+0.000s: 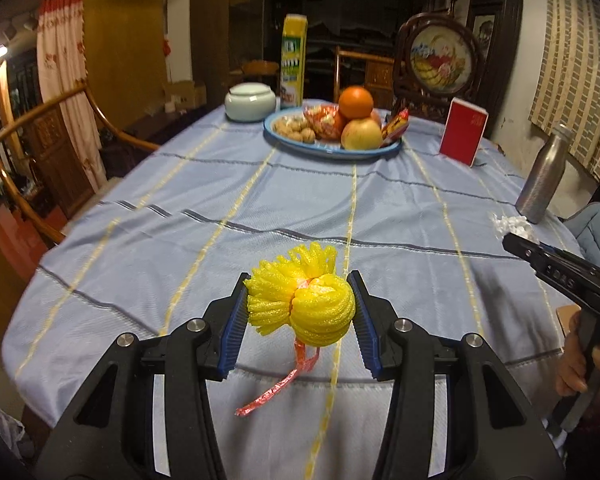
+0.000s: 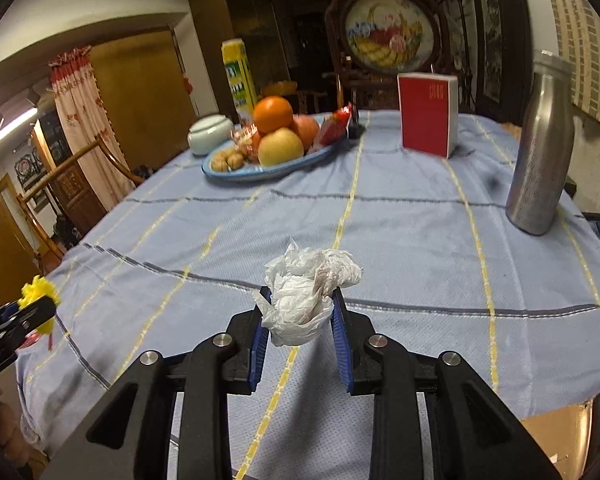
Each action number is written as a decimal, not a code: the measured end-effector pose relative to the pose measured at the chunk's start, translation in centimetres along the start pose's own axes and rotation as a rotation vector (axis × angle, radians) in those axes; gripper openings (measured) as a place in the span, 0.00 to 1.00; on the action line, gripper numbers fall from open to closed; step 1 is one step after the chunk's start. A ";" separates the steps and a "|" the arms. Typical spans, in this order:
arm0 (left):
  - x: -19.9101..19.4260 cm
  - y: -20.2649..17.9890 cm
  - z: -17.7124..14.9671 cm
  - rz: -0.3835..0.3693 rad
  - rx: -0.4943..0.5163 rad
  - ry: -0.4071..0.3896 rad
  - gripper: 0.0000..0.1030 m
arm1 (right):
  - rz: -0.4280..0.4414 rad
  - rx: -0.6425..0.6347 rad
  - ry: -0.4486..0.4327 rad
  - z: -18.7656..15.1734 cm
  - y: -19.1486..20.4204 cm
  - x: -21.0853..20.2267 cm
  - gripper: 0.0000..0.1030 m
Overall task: Collect trash
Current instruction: 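Carry the yellow net and tissue to the red wastebasket and release both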
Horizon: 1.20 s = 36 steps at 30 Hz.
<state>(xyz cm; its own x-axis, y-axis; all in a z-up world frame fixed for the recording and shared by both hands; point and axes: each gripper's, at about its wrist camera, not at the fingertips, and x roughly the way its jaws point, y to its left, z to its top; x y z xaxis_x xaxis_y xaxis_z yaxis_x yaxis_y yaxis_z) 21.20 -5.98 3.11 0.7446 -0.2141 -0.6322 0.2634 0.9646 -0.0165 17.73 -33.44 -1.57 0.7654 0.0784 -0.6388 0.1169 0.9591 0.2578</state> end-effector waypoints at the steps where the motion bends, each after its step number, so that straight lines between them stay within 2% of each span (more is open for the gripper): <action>1: -0.7 0.0 -0.1 0.006 0.002 -0.011 0.47 | 0.019 0.012 -0.001 0.0 -0.1 -0.3 0.29; 5: -3.6 0.1 -0.5 0.021 -0.002 -0.052 0.47 | 0.099 0.053 0.004 -0.8 0.1 -1.8 0.29; 15: -9.6 0.7 -2.5 0.050 -0.004 -0.149 0.47 | 0.191 0.001 -0.055 -2.7 4.2 -7.4 0.29; 28: -18.9 3.3 -6.8 0.070 -0.033 -0.287 0.47 | 0.296 -0.158 -0.188 -6.1 12.2 -18.2 0.29; 32: -22.3 4.6 -9.0 0.105 -0.028 -0.326 0.47 | 0.357 -0.206 -0.205 -7.7 15.1 -20.9 0.29; 36: -24.4 6.4 -11.2 0.158 -0.016 -0.324 0.47 | 0.430 -0.253 -0.178 -8.9 18.3 -22.2 0.29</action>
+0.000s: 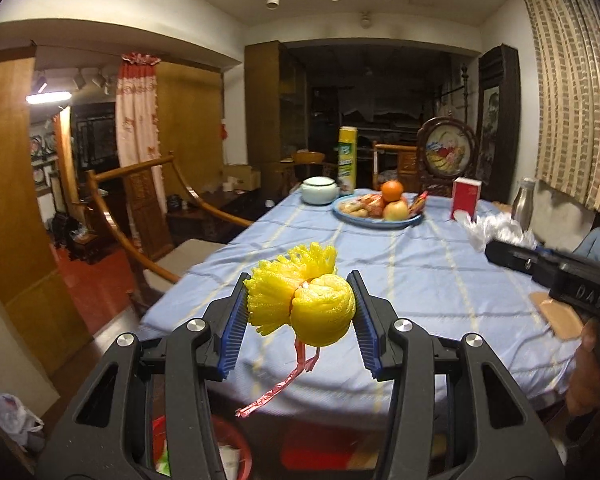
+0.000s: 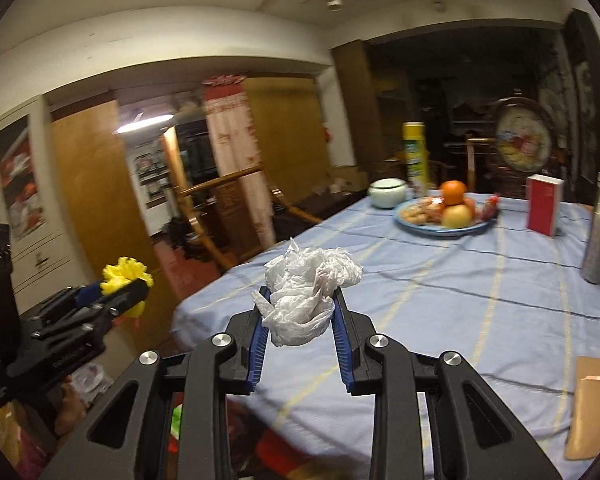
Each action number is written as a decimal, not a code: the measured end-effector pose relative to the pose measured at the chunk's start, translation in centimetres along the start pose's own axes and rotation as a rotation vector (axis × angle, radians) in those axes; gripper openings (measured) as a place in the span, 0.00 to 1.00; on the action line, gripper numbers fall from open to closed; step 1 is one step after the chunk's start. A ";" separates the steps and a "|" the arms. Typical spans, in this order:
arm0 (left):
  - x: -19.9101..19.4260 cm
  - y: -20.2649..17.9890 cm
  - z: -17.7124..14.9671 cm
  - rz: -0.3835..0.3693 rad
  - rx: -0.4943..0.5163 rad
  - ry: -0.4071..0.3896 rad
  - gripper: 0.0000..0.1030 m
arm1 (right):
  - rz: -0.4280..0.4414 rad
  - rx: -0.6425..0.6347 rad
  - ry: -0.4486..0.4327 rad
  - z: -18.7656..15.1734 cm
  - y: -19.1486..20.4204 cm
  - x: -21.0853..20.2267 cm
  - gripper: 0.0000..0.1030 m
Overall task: Collect trash
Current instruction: 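Carry the yellow net and tissue to the red wastebasket and release both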
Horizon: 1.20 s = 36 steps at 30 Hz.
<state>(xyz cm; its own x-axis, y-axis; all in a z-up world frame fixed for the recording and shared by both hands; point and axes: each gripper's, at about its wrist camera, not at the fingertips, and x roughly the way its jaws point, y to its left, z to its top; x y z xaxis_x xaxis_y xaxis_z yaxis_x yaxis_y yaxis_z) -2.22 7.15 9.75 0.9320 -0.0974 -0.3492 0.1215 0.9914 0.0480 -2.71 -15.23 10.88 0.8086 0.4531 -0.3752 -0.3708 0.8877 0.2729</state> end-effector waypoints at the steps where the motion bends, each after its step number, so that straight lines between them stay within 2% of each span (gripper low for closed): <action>1: -0.4 0.8 -0.5 0.020 0.006 0.007 0.47 | 0.019 -0.012 0.013 0.0 1.0 0.3 0.29; 7: 0.1 5.1 -2.8 0.078 -0.003 0.090 0.47 | 0.078 -0.086 0.090 -0.3 6.2 3.3 0.29; 12: 1.8 8.5 -6.2 0.123 -0.016 0.188 0.47 | 0.103 -0.113 0.167 -1.2 8.8 6.6 0.29; 18: 4.7 11.9 -10.6 0.120 -0.074 0.314 0.47 | 0.114 -0.125 0.269 -3.0 10.4 10.9 0.29; 22: 7.6 13.5 -13.7 0.082 -0.116 0.407 0.48 | 0.116 -0.126 0.324 -3.9 11.2 13.1 0.29; 24: 8.9 14.1 -15.1 0.052 -0.140 0.459 0.52 | 0.117 -0.124 0.344 -4.3 11.3 13.9 0.29; 26: 10.5 14.7 -17.2 0.031 -0.155 0.527 0.73 | 0.122 -0.123 0.368 -4.9 11.5 14.8 0.29; 28: 11.2 15.3 -18.5 0.055 -0.163 0.563 0.81 | 0.125 -0.126 0.391 -5.5 11.9 15.4 0.29; 30: 11.2 16.2 -18.9 0.070 -0.176 0.567 0.84 | 0.131 -0.126 0.417 -6.0 12.1 16.2 0.29; 32: 10.6 17.5 -18.8 0.093 -0.204 0.548 0.93 | 0.140 -0.123 0.440 -6.4 12.0 16.9 0.29; 36: 9.1 20.3 -18.2 0.160 -0.251 0.511 0.93 | 0.183 -0.120 0.506 -7.6 12.8 18.8 0.29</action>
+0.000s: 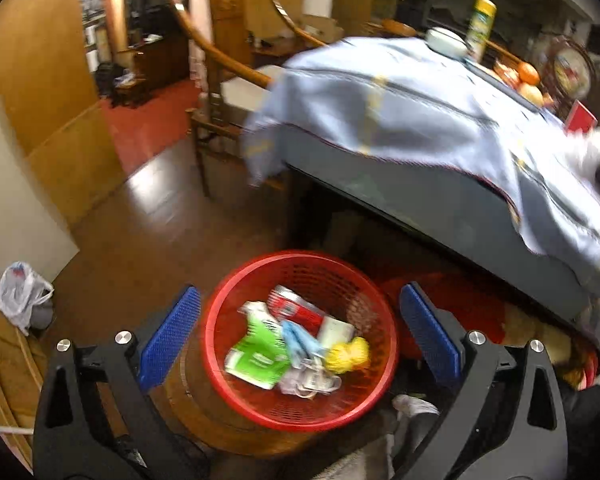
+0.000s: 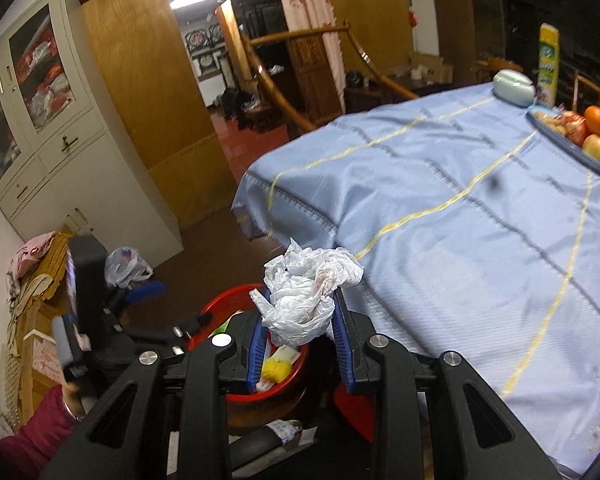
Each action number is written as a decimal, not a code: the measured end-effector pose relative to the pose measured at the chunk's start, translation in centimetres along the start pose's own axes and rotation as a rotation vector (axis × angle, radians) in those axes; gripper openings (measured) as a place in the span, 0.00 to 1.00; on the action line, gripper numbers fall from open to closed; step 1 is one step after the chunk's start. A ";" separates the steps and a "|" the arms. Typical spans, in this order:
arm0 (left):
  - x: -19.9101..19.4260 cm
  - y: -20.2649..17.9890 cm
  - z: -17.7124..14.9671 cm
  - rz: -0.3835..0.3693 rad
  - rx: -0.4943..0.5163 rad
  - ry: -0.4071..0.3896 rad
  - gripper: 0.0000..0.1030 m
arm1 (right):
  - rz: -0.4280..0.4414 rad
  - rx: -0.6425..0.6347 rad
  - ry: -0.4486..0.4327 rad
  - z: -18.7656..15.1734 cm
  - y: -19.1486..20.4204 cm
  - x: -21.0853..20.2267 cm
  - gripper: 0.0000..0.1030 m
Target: Collect trash
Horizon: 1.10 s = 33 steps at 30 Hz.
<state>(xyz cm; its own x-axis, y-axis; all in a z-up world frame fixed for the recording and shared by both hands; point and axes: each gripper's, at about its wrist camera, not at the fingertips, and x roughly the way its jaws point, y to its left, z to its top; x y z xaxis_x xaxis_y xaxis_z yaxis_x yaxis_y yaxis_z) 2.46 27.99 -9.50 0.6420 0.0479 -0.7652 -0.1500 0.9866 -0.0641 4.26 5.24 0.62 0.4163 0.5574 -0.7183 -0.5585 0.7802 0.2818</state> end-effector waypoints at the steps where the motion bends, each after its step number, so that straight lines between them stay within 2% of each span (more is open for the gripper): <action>1: -0.2 0.7 0.1 0.027 -0.012 -0.007 0.93 | 0.012 -0.006 0.019 -0.1 0.3 0.6 0.29; 4: -1.1 2.9 0.1 0.106 -0.047 -0.025 0.93 | 0.040 -0.039 0.080 -0.5 1.7 2.9 0.29; 10: -1.6 6.4 -1.0 0.215 -0.093 -0.036 0.93 | 0.103 -0.096 0.190 -0.8 5.0 7.2 0.31; 14: -1.5 7.4 -2.0 0.282 -0.089 -0.027 0.93 | 0.133 -0.131 0.232 -0.6 6.8 9.6 0.37; 15: -1.3 7.5 -2.3 0.300 -0.081 -0.019 0.93 | 0.138 -0.132 0.240 -0.5 7.0 10.0 0.42; 17: -0.9 7.7 -2.8 0.317 -0.074 -0.009 0.93 | 0.141 -0.135 0.253 -0.5 7.4 11.1 0.45; 20: -0.6 8.1 -3.2 0.308 -0.082 0.007 0.93 | 0.140 -0.123 0.258 -0.4 7.4 11.9 0.51; 25: -0.7 7.9 -3.1 0.282 -0.088 -0.001 0.93 | 0.140 -0.098 0.251 -0.6 6.4 11.5 0.52; 30: -1.7 6.6 -2.3 0.248 -0.088 -0.033 0.93 | 0.093 -0.125 0.191 -0.8 6.1 9.9 0.52; 33: -2.4 5.1 -1.7 0.236 -0.062 -0.060 0.93 | 0.047 -0.136 0.139 -1.1 5.7 8.2 0.56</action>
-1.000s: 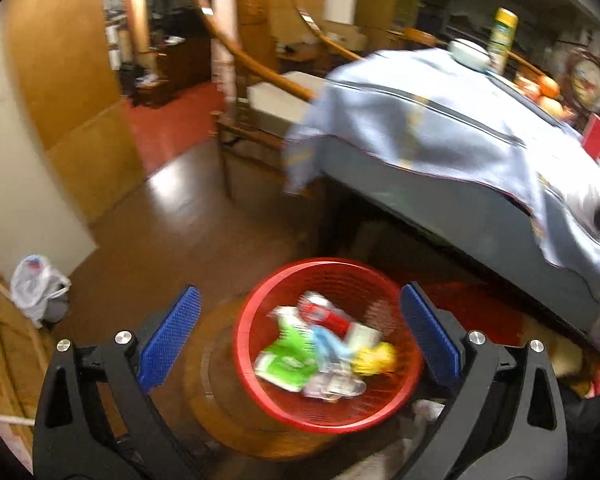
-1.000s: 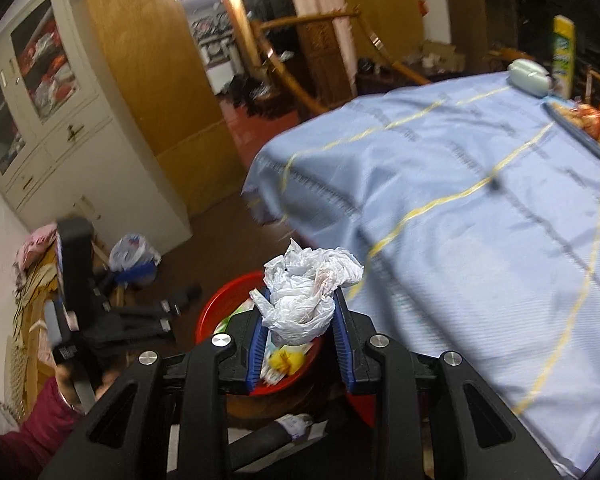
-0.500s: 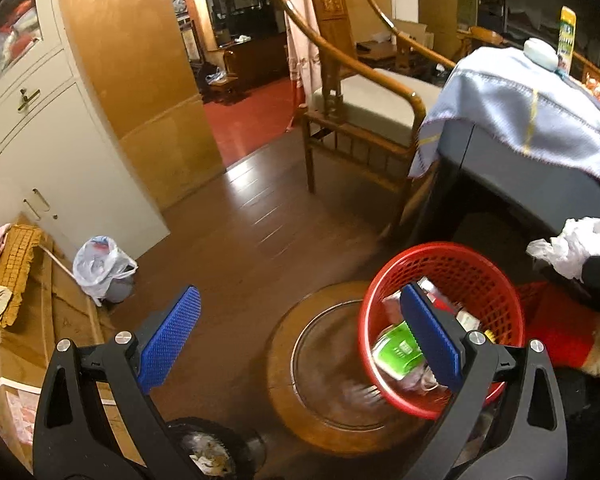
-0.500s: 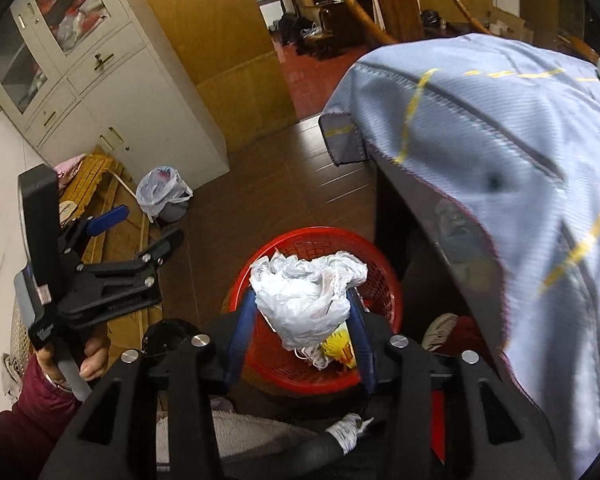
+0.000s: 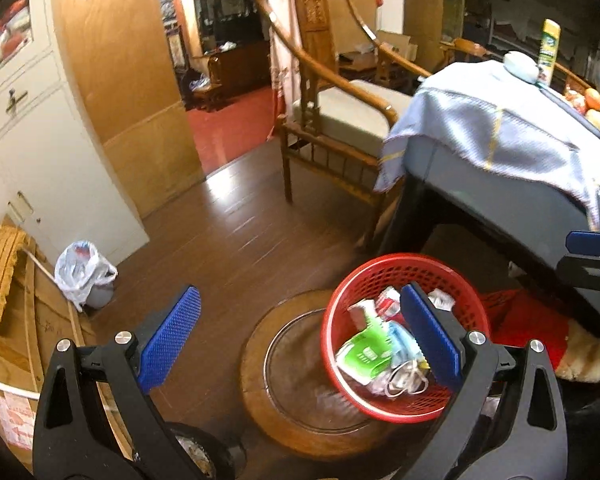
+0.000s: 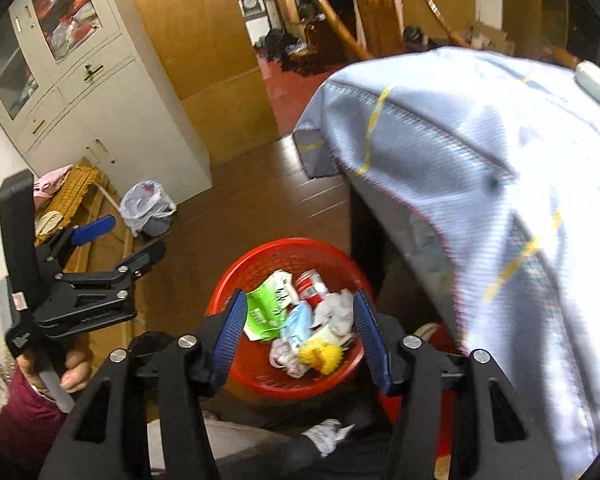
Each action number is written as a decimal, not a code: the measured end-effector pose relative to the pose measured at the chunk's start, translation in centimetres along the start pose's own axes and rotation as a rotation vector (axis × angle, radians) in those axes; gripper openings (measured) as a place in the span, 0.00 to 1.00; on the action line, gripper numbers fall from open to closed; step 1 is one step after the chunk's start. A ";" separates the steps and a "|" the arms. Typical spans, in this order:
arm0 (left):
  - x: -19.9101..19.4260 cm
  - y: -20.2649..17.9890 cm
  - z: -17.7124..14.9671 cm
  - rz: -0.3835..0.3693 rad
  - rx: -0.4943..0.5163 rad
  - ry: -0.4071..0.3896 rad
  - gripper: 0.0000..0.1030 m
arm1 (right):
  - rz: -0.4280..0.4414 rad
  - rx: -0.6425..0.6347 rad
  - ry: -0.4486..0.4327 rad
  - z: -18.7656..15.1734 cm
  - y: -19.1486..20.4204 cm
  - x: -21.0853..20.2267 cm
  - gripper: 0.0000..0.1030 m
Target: Collect trash
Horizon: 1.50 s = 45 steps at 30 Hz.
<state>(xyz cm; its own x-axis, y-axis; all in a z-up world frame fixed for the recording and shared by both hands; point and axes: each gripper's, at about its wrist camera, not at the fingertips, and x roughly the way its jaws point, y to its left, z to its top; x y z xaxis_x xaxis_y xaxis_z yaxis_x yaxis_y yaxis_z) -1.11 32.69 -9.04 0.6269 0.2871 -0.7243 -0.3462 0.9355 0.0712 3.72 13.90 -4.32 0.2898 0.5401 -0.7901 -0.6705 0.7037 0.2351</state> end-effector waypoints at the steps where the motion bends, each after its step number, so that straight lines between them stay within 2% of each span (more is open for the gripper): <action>1: -0.4 -0.5 0.2 -0.003 0.010 -0.011 0.93 | -0.006 0.001 -0.012 -0.1 -0.2 -0.5 0.56; 8: -4.5 -3.9 1.9 -0.041 0.065 -0.112 0.93 | -0.047 0.018 -0.129 -0.6 -1.3 -5.2 0.59; 13: -7.9 -7.6 3.4 -0.059 0.125 -0.197 0.93 | -0.094 0.031 -0.235 -1.3 -2.9 -9.3 0.69; 18: -10.1 -11.3 4.5 -0.071 0.168 -0.234 0.93 | -0.131 0.046 -0.312 -2.4 -5.3 -12.6 0.82; 21: -10.9 -13.3 5.1 -0.048 0.184 -0.249 0.93 | -0.130 0.057 -0.332 -3.1 -6.9 -14.0 0.83; 28: -11.7 -17.2 6.6 0.000 0.186 -0.236 0.93 | -0.106 0.066 -0.358 -4.3 -10.6 -15.9 0.84; 35: -12.0 -19.6 7.0 0.093 0.177 -0.210 0.93 | -0.006 0.083 -0.378 -3.8 -13.0 -16.6 0.85; 43: -10.9 -17.3 4.0 0.231 0.051 -0.077 0.93 | 0.109 0.034 -0.337 -1.9 -11.8 -15.6 0.85; 45: -10.5 -16.4 3.2 0.242 0.024 -0.050 0.93 | 0.119 0.015 -0.313 -1.7 -10.9 -14.8 0.87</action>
<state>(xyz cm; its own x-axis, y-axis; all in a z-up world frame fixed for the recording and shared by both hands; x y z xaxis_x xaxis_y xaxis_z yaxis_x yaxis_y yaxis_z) 0.22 15.00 -0.38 0.5619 0.5128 -0.6491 -0.4741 0.8426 0.2554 5.56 -2.52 3.90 0.4075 0.7329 -0.5447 -0.7030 0.6325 0.3251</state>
